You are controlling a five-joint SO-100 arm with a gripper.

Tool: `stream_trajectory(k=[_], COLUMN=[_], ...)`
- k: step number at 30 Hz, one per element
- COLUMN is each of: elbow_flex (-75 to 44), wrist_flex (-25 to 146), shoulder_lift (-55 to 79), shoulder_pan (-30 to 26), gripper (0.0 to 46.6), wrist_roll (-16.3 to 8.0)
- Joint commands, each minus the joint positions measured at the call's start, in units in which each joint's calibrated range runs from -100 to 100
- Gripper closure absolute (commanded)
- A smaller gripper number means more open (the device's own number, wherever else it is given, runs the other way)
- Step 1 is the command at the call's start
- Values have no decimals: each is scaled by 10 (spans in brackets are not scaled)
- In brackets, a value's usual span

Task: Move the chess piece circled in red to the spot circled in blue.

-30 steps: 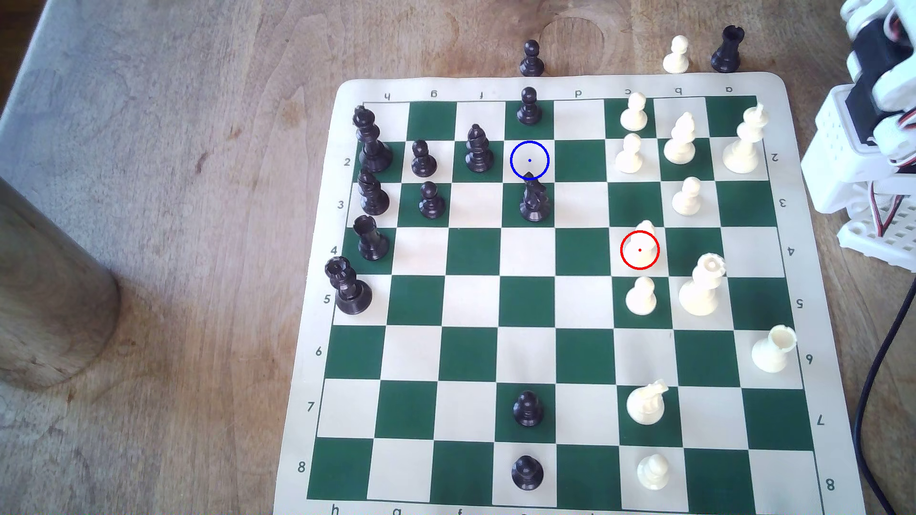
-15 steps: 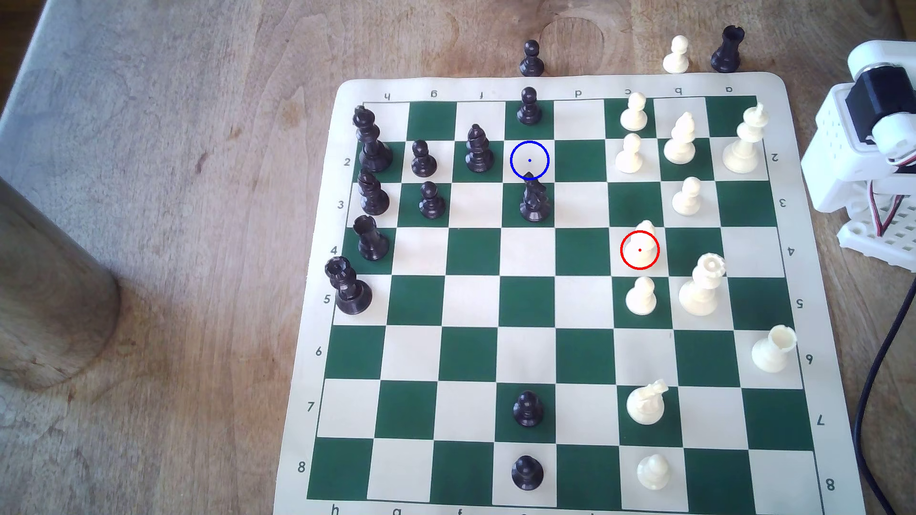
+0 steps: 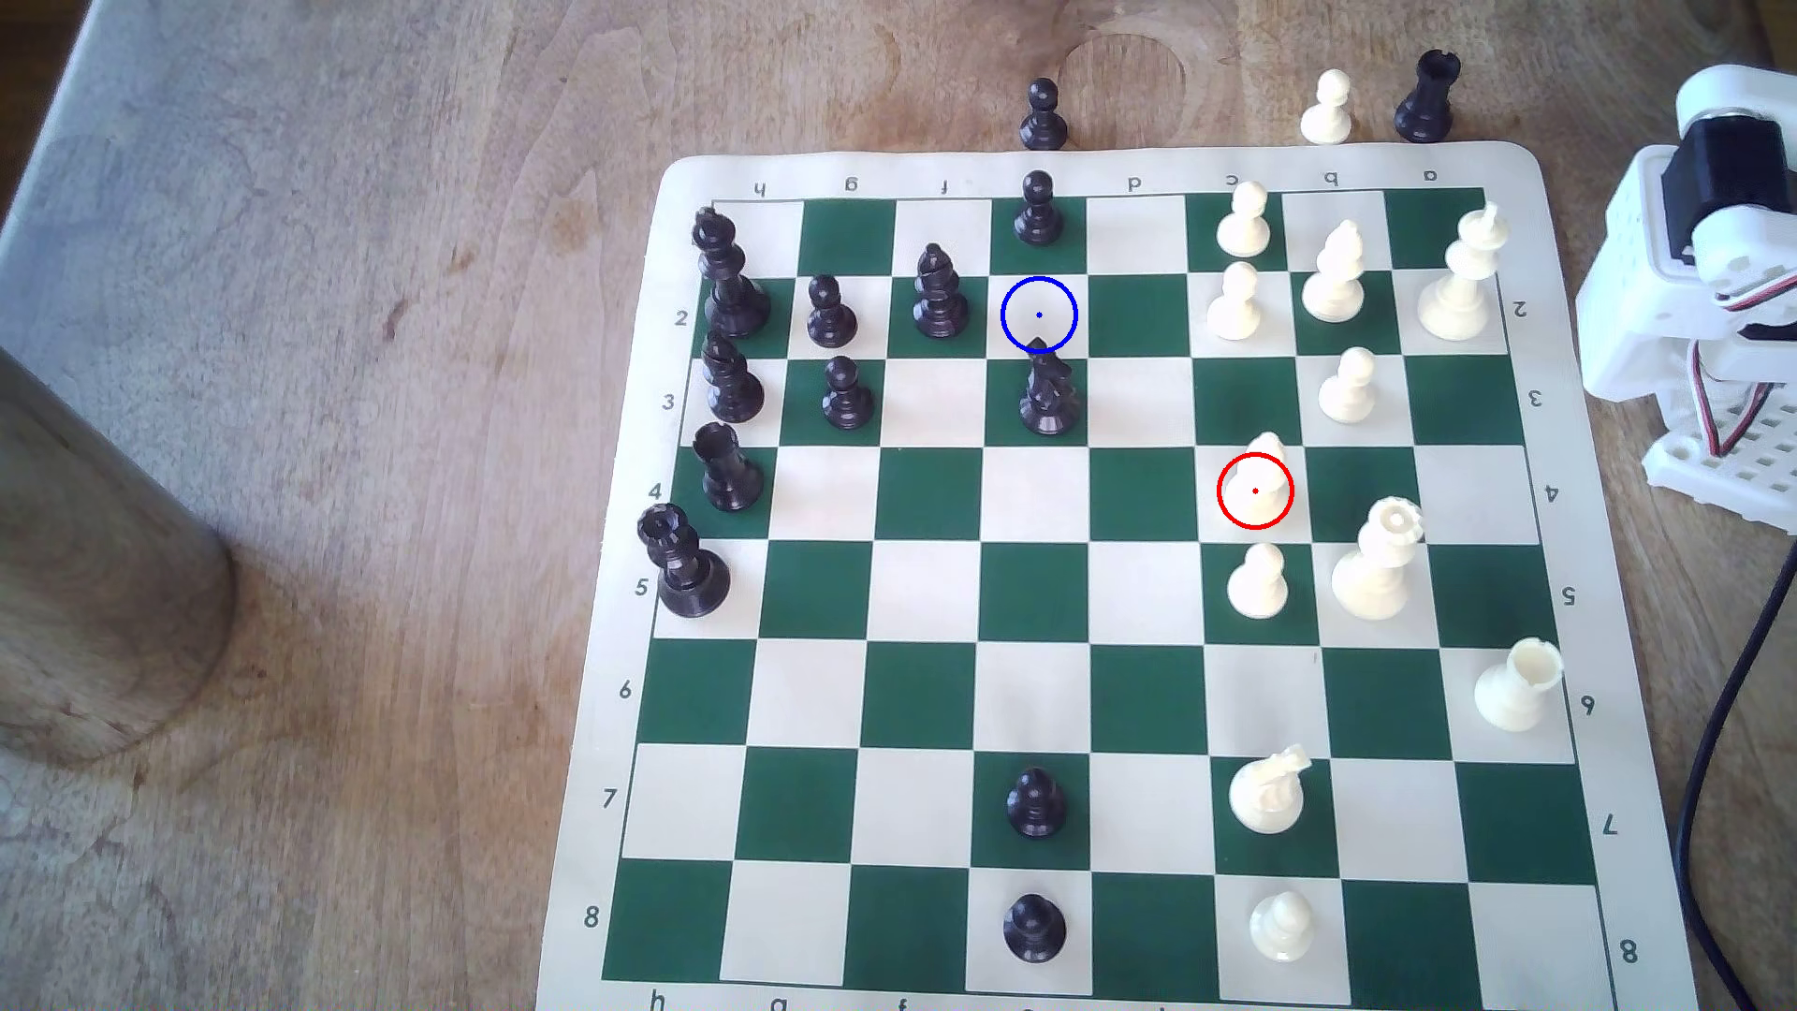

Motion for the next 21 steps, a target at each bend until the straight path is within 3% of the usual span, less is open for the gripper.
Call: stream_trajectory(k=[1,7,13,21], elbow_flex=[-38,-1,48,74], wrist_flex=[148,248,302,298], shoulder_lift=[1,16,46,128], shoulder_pan=[-43,-78,-115,-153], gripper=[464,464,463,461], wrist_roll=[-19,-56,-63,-104])
